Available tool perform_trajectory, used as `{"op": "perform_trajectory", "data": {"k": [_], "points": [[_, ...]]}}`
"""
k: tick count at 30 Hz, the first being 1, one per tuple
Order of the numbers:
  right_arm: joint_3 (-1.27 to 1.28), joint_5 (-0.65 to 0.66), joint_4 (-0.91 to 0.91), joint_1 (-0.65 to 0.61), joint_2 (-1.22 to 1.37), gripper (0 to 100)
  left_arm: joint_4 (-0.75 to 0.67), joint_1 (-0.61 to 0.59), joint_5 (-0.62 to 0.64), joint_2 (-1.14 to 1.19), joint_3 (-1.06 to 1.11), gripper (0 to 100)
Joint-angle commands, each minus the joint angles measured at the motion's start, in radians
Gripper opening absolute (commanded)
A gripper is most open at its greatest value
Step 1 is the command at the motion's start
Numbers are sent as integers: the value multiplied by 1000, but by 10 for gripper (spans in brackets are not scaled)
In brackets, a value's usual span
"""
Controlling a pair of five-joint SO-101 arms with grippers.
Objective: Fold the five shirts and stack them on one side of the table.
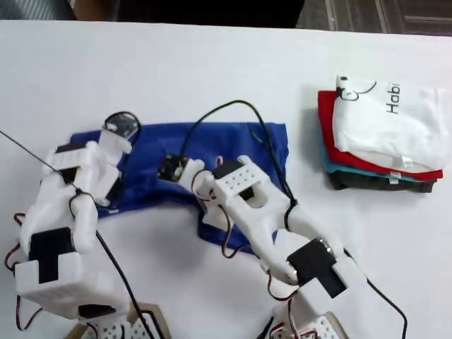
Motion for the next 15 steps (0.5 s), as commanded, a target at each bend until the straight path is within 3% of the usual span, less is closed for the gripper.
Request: {"op": "perform_trajectory", "data": {"k": [1, 15], "points": [[-8, -20, 36, -4, -104, 19, -41, -5, 3, -3, -2, 24], [-3, -26, 150, -5, -220, 20, -41, -5, 3, -3, -2, 24]]}}
